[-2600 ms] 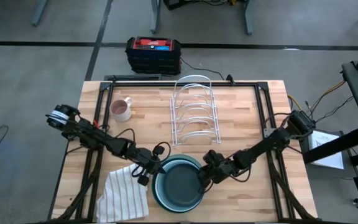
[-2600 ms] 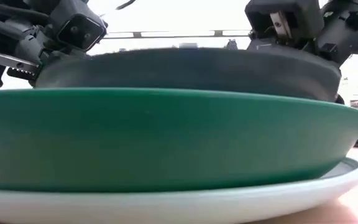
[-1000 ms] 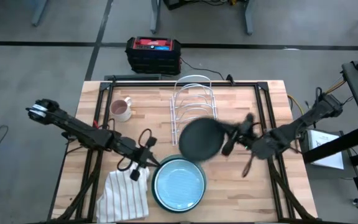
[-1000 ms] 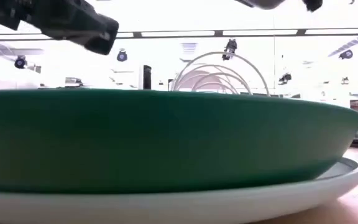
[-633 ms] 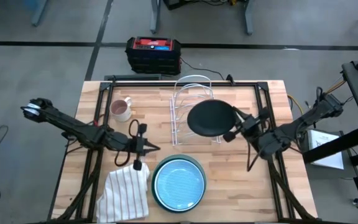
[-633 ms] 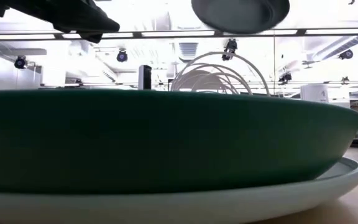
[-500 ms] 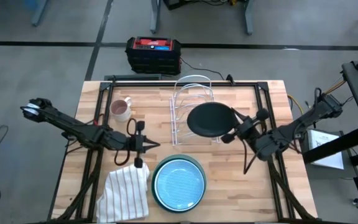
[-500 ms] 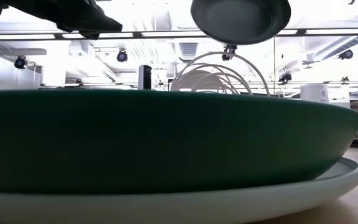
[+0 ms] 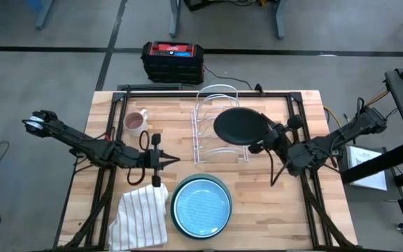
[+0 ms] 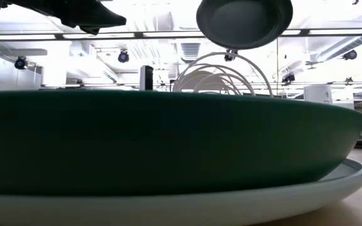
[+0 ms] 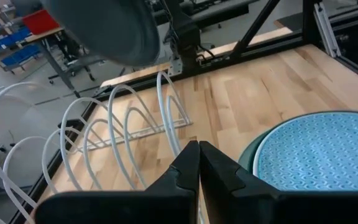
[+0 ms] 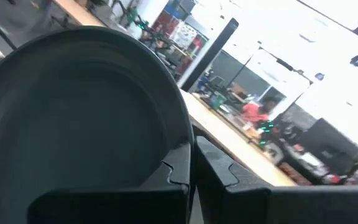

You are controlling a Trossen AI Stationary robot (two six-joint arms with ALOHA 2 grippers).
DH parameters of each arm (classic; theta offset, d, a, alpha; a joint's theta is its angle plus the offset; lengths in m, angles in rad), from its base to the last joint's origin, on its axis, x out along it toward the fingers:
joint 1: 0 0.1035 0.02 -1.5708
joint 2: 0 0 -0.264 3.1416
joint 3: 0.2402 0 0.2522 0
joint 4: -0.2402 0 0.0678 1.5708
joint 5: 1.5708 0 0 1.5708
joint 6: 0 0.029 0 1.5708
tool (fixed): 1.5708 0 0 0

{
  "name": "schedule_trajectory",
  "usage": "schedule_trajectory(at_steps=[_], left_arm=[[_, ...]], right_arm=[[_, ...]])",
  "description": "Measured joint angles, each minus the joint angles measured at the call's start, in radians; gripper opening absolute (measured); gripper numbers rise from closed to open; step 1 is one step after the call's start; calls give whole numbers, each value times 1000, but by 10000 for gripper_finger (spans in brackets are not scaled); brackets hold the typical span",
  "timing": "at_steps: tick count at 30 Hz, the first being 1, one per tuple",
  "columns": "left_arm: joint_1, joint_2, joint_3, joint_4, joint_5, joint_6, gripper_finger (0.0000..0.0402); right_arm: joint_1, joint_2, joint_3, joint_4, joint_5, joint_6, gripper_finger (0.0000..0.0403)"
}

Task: Sort dishes
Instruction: Put the black plate into the dish rack

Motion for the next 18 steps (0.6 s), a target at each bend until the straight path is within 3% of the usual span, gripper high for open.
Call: schedule_trajectory(at_steps=[18], left_arm=[[0,0,0,-6,0,0,0]], right_arm=[[-13,63,-4,-30,-83,-194,0]])
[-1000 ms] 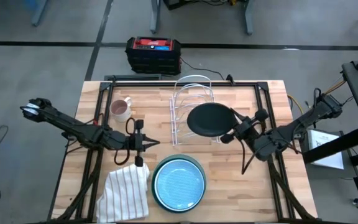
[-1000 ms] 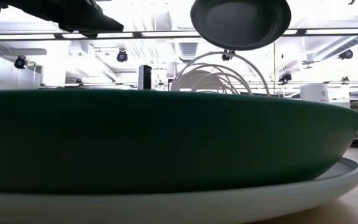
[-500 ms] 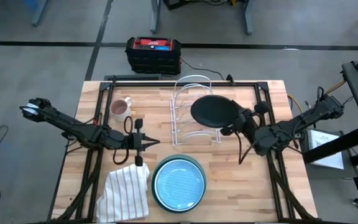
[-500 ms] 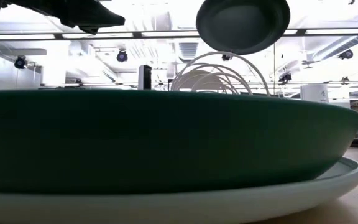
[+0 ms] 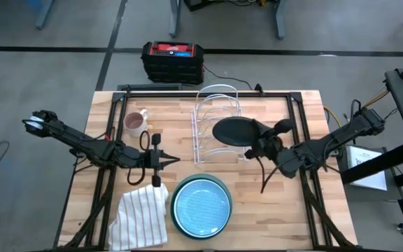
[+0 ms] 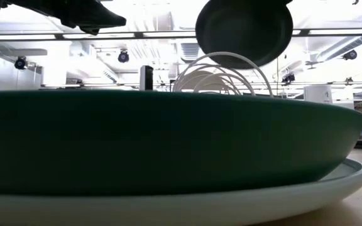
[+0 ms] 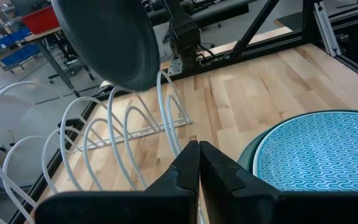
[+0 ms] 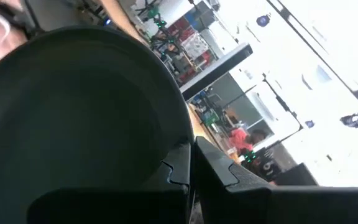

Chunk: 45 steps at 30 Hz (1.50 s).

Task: Sort dishes
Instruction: Put the black plate into the dish rack

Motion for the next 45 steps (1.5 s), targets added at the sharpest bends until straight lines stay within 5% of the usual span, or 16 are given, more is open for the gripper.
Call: schedule_trajectory(at_steps=[21,45], left_arm=[[0,1,0,1,3,-1,0],[0,2,-5,-16,4,-27,0]], right_arm=[[-18,209,0,1,-31,-58,0],[-94,221,0,1,-214,69,0]])
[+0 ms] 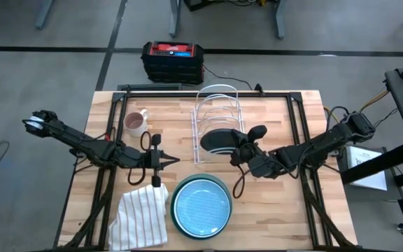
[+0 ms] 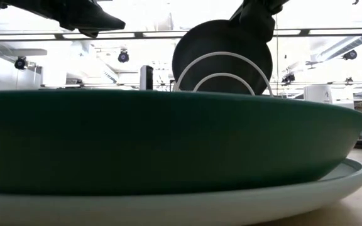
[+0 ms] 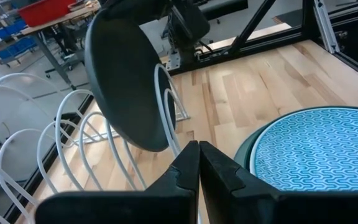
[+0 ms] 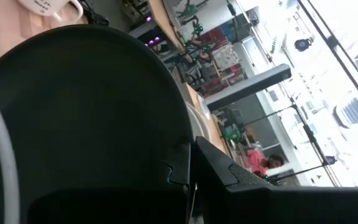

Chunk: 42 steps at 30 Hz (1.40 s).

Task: Sort dishes
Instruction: Put the black plate into the dish rack

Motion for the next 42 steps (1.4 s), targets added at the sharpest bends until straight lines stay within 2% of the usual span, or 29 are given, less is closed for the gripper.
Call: schedule_trajectory(at_steps=[5,9,19,42], left_arm=[[0,0,0,-4,0,-7,0],[0,0,0,-10,0,-11,0],[0,0,-2,-21,1,-16,0],[0,0,-2,-38,10,-27,0]], right_arm=[[-6,0,0,-9,-25,2,0],[-7,0,0,-91,-41,52,1],[-18,0,-1,-222,-44,237,40],[-20,0,-1,-232,-43,289,118]])
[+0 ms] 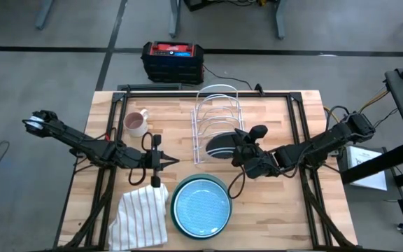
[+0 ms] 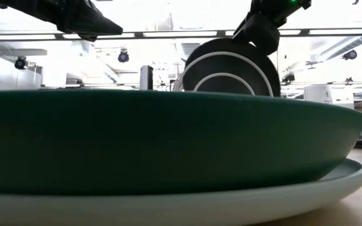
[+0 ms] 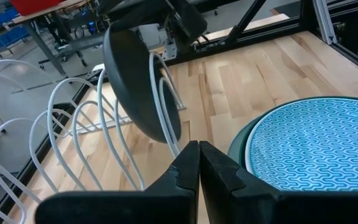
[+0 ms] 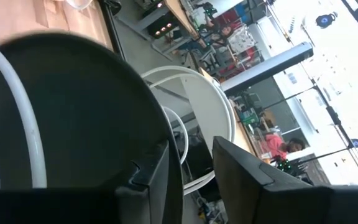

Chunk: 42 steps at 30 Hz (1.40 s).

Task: Sort dishes
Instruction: Put the black plate into the dish rack, then put the blue plate into the dish rack

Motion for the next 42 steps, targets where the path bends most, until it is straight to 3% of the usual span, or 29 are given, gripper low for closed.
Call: schedule_trajectory(at_steps=[14,26,32,42], left_arm=[[0,0,0,0,0,-3,0],[0,0,0,0,-1,-8,0],[0,0,0,0,-1,-8,0],[0,0,0,-9,-1,-7,0]], right_arm=[[-2,0,0,0,1,8,151],[-8,0,0,2,0,113,182],[-8,0,0,1,-1,208,186],[-8,-4,12,1,-1,216,186]])
